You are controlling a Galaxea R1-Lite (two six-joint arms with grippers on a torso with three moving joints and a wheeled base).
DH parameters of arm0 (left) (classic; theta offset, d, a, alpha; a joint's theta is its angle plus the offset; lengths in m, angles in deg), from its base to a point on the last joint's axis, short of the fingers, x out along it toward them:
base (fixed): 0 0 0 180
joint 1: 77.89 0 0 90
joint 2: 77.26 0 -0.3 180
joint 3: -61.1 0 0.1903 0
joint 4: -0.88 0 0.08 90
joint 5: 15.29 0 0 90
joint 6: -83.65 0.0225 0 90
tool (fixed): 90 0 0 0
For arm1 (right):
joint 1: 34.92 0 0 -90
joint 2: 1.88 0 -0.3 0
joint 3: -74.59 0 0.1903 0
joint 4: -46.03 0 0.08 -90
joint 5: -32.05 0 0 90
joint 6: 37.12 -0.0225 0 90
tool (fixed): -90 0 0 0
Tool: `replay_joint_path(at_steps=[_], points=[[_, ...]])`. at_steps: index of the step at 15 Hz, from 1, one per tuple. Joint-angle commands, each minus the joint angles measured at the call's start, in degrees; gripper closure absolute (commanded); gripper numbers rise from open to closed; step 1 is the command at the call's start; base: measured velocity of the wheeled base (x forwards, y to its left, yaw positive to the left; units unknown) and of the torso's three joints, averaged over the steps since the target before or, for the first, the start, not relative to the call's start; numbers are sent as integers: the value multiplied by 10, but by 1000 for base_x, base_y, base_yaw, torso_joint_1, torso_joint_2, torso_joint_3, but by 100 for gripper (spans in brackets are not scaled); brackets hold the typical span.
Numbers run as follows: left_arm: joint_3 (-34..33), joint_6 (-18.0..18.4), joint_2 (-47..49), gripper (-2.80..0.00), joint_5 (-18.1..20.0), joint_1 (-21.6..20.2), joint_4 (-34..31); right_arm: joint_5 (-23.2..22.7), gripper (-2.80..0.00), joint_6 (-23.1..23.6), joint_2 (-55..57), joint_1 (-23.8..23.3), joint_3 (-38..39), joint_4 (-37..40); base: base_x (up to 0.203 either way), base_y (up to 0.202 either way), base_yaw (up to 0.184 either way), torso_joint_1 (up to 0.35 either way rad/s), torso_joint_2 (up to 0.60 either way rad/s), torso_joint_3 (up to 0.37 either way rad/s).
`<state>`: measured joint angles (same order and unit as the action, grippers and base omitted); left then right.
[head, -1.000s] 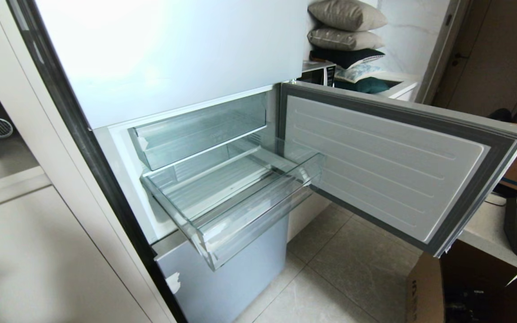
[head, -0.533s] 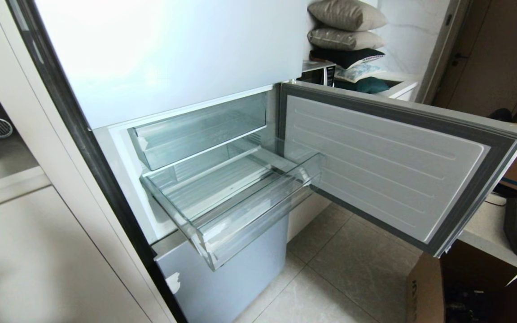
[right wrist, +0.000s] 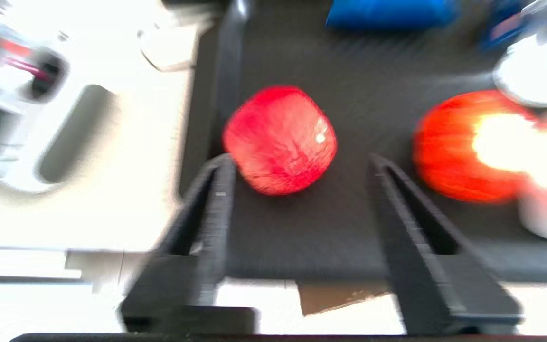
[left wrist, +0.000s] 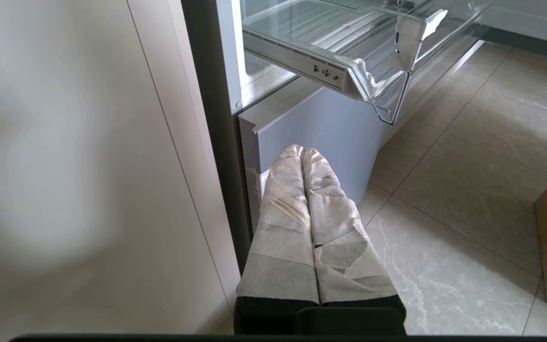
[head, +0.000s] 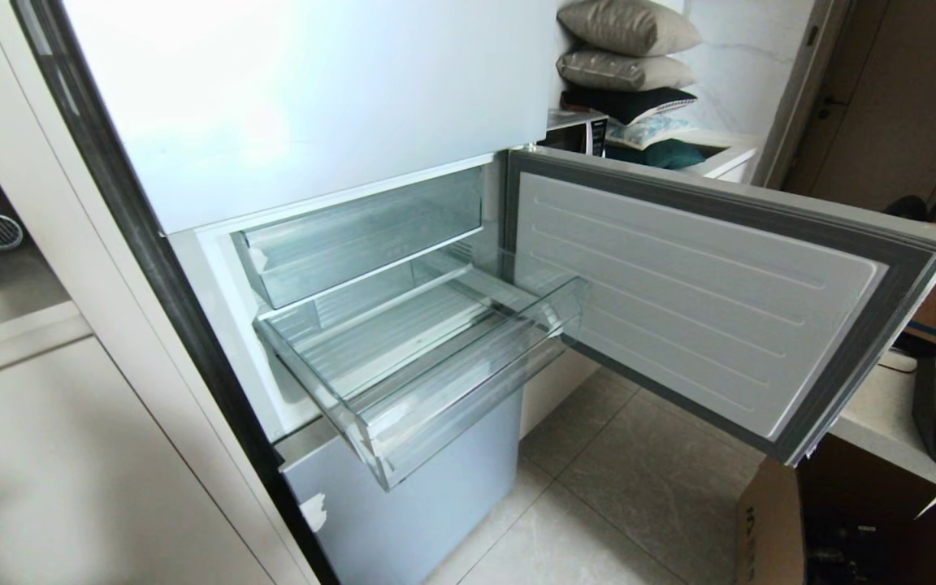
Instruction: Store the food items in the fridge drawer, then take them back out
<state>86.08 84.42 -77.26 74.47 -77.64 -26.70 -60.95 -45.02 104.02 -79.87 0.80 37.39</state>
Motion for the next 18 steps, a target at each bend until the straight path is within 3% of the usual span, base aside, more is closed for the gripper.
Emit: replay_joint_path(at_steps=[1,3,5,8,9,11,14,18], points=[[0,0,0,0,0,0,0,2,0,12,-184,12,74,16,0,0,0,0,0,0],[0,0,0,0,0,0,0,-33,0,58,-294,47,202,27,0,0,0,0,0,0],[0,0,0,0,0,0,0,-93,0,133,-383,116,340,35,0,0,0,0,0,0],[0,0,0,0,0,0,0,-240,0,213,-445,239,468,44,0,0,0,0,0,0],[0,0,0,0,0,0,0,-294,0,223,-444,263,483,46,0,0,0,0,0,0],[0,0,0,0,0,0,0,-327,0,226,-393,290,481,67,0,0,0,0,0,0],[0,0,0,0,0,0,0,-342,0,220,-292,325,469,91,0,0,0,0,0,0],[0,0,0,0,0,0,0,-338,0,186,-219,335,426,91,0,0,0,0,0,0]])
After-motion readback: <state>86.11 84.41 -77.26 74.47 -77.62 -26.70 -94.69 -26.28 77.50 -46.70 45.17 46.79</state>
